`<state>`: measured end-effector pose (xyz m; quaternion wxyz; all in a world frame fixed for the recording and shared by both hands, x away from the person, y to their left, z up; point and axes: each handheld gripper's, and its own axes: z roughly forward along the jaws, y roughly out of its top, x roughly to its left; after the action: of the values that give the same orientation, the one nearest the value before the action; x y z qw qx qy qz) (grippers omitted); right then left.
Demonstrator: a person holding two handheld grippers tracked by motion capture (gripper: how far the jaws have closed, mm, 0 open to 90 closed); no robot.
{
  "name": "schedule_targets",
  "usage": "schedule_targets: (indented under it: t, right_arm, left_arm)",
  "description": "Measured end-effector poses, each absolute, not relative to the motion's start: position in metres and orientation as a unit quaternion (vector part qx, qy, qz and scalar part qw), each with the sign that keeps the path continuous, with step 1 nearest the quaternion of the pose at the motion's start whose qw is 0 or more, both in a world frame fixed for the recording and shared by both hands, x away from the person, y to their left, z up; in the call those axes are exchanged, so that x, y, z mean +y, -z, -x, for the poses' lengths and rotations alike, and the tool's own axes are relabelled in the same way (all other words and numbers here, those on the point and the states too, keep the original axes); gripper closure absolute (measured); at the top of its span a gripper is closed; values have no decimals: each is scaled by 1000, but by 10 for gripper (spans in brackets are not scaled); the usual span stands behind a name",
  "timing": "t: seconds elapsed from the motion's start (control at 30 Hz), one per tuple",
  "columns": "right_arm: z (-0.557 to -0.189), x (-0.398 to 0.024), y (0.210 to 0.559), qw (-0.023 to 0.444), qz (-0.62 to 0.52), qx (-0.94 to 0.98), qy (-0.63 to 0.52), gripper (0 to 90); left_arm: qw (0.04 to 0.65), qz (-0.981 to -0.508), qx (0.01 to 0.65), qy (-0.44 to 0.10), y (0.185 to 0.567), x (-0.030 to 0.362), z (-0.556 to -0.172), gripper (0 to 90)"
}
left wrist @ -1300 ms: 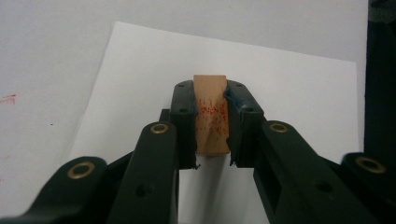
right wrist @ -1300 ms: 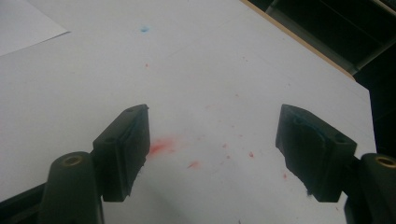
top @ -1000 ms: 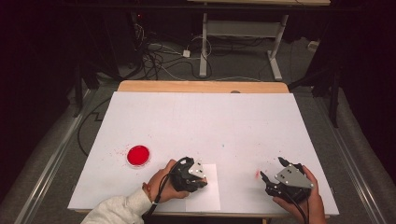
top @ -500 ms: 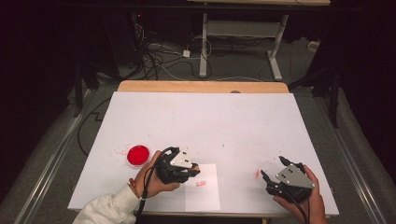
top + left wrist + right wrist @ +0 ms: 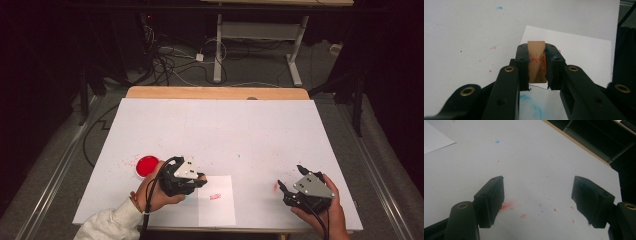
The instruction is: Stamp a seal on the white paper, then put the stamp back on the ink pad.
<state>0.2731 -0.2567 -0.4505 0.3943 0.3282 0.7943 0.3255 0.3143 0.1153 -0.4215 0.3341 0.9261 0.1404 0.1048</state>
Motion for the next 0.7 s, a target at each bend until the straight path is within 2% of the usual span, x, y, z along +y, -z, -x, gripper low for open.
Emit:
schedule_targets:
  t: [0.7]
  right_arm:
    - [-274,-254,451,391,-326,797,-324,269]
  left_arm:
    - [327,-924,154,-126,416,129,-317,736]
